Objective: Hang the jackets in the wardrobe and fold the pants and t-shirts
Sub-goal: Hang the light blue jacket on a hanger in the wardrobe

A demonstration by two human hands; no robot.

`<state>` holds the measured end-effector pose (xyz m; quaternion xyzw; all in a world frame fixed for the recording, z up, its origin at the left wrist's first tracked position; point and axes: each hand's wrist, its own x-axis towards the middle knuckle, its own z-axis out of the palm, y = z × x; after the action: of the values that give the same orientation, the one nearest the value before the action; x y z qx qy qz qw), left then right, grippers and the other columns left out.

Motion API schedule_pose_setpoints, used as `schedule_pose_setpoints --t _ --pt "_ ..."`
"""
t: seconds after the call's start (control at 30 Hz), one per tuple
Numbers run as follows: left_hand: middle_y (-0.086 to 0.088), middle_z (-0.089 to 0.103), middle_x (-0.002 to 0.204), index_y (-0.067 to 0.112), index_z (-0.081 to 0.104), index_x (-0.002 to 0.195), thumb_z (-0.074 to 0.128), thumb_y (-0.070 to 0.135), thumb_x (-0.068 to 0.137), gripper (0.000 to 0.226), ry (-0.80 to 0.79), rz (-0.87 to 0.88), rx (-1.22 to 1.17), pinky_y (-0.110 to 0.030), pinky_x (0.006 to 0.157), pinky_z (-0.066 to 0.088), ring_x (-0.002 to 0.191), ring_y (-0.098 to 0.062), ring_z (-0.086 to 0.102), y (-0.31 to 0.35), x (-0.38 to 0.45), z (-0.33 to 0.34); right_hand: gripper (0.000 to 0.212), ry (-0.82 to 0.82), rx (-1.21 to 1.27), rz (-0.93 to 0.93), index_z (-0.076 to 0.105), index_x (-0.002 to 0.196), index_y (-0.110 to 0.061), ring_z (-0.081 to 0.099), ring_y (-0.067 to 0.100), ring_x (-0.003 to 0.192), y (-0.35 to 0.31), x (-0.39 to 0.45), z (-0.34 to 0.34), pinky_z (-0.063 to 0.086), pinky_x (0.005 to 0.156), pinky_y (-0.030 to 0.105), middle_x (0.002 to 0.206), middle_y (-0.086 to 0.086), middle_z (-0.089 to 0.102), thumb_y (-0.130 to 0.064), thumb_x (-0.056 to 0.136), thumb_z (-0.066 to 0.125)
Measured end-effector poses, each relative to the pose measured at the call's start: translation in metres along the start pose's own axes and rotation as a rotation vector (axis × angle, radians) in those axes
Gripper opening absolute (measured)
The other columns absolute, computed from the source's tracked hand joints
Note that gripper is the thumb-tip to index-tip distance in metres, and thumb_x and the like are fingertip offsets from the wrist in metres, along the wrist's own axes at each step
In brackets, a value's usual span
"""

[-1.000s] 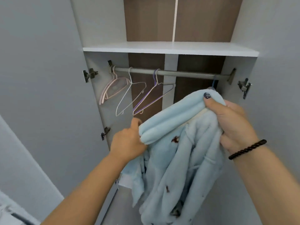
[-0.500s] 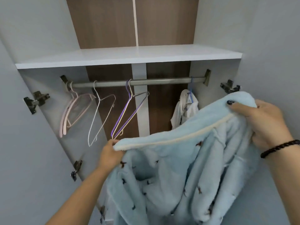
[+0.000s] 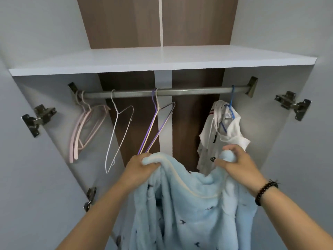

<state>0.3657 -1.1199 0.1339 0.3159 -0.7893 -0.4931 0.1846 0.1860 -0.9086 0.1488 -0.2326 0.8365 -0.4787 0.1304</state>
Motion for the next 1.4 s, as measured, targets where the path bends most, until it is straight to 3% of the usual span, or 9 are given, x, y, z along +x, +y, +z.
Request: schedule_pose_setpoints --t 0.1,0.3,0.37,0.53,0.67,0.8,0.93,1.07,1.4 --pt "0.001 0.074 0.079 0.019 0.074 0.082 0.063 0.018 0.085 0.012 0.067 -0.032 0.012 -0.030 0.070 0.050 0.066 -0.003 0.063 -0.008 0.005 -0.004 0.038 -0.119 -0.091 0.013 0.052 0.105 -0.032 0.055 0.019 0.100 0.002 0.032 0.033 0.049 0.084 0.036 0.114 0.003 0.052 -0.028 0.075 0.075" --pt "-0.003 0.072 0.080 0.018 0.073 0.083 0.065 0.022 0.088 0.011 0.290 -0.258 -0.197 -0.030 0.070 0.050 0.076 -0.018 0.065 -0.016 0.023 -0.030 0.025 -0.398 -0.310 0.110 0.063 0.102 -0.012 0.060 0.020 0.094 0.020 0.092 0.094 0.050 0.086 0.032 0.105 0.010 0.065 -0.023 0.081 0.068" --pt "-0.002 0.070 0.073 0.010 0.073 0.080 0.068 0.019 0.085 0.011 0.320 -0.235 -0.179 -0.029 0.067 0.050 0.070 -0.016 0.064 -0.015 0.029 -0.037 0.041 -0.449 -0.377 0.150 0.064 0.108 -0.008 0.059 0.024 0.100 0.017 0.105 0.112 0.049 0.089 0.033 0.117 0.015 0.062 -0.037 0.079 0.066" --pt "0.010 0.066 0.065 0.023 0.066 0.070 0.077 0.008 0.076 0.020 0.268 -0.044 0.036 -0.010 0.059 0.044 0.060 0.005 0.061 -0.016 0.038 -0.043 0.051 -0.296 -0.078 0.025 0.052 0.124 -0.012 0.054 0.029 0.116 -0.042 0.154 0.161 0.048 0.094 0.038 0.127 0.014 0.054 -0.045 0.086 0.062" --pt "0.009 0.067 0.064 0.025 0.066 0.065 0.074 0.019 0.075 0.015 0.212 -0.148 0.219 -0.008 0.056 0.044 0.057 0.009 0.059 -0.022 0.043 -0.038 0.063 -0.338 0.308 0.084 0.041 0.134 -0.010 0.059 0.028 0.109 -0.098 0.178 0.185 0.049 0.097 0.043 0.125 0.013 0.056 -0.038 0.085 0.068" --pt "0.005 0.070 0.066 0.019 0.070 0.067 0.073 0.023 0.072 0.007 0.270 -0.238 0.234 -0.009 0.051 0.043 0.058 0.006 0.060 -0.024 0.047 -0.042 0.044 -0.450 0.564 0.283 0.050 0.126 -0.007 0.060 0.028 0.106 -0.122 0.191 0.194 0.054 0.081 0.037 0.113 0.009 0.056 -0.025 0.088 0.066" --pt "0.005 0.072 0.069 0.022 0.072 0.069 0.073 0.025 0.062 0.008 0.316 -0.261 0.144 -0.017 0.061 0.049 0.065 0.000 0.065 -0.024 0.047 -0.046 0.007 -0.368 0.519 0.277 0.056 0.094 -0.007 0.066 0.023 0.074 -0.120 0.199 0.201 0.047 0.053 0.026 0.075 0.006 0.057 -0.011 0.091 0.061" --pt "0.007 0.072 0.068 0.024 0.071 0.070 0.075 0.017 0.068 0.008 0.314 -0.259 0.125 -0.017 0.060 0.048 0.066 -0.001 0.065 -0.023 0.042 -0.045 0.016 -0.270 0.540 0.232 0.053 0.081 -0.010 0.062 0.018 0.059 -0.116 0.206 0.198 0.036 0.047 0.025 0.073 0.008 0.058 0.000 0.092 0.051" --pt "0.003 0.065 0.057 0.012 0.072 0.066 0.068 0.033 0.058 0.022 0.352 -0.291 -0.039 -0.031 0.061 0.052 0.057 -0.009 0.060 -0.013 0.014 -0.044 0.020 -0.080 0.562 0.197 0.053 0.081 -0.012 0.057 0.016 0.055 -0.107 0.206 0.133 0.050 0.052 0.024 0.072 0.007 0.058 -0.003 0.096 0.044"
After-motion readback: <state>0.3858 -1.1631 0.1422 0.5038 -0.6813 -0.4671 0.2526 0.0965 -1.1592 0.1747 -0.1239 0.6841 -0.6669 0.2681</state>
